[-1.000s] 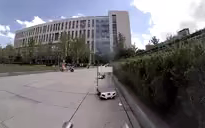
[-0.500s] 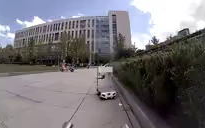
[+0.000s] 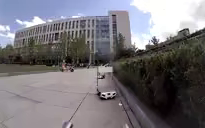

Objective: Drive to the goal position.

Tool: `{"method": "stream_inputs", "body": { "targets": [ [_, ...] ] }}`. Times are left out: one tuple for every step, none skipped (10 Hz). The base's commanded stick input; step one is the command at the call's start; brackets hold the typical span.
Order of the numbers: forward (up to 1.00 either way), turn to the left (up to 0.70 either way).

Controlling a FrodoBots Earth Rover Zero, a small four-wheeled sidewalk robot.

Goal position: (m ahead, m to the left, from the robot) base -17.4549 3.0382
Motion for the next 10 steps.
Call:
{"method": "stream_inputs", "body": {
  "targets": [
    [0.05, 0.01],
    [0.05, 0.01],
    [0.05, 0.01],
    [0.05, 0.01],
    [0.05, 0.01],
    [0.05, 0.03],
    [0.05, 0.03],
    [0.05, 0.02],
    [0.05, 0.02],
    [0.05, 0.01]
  ]
}}
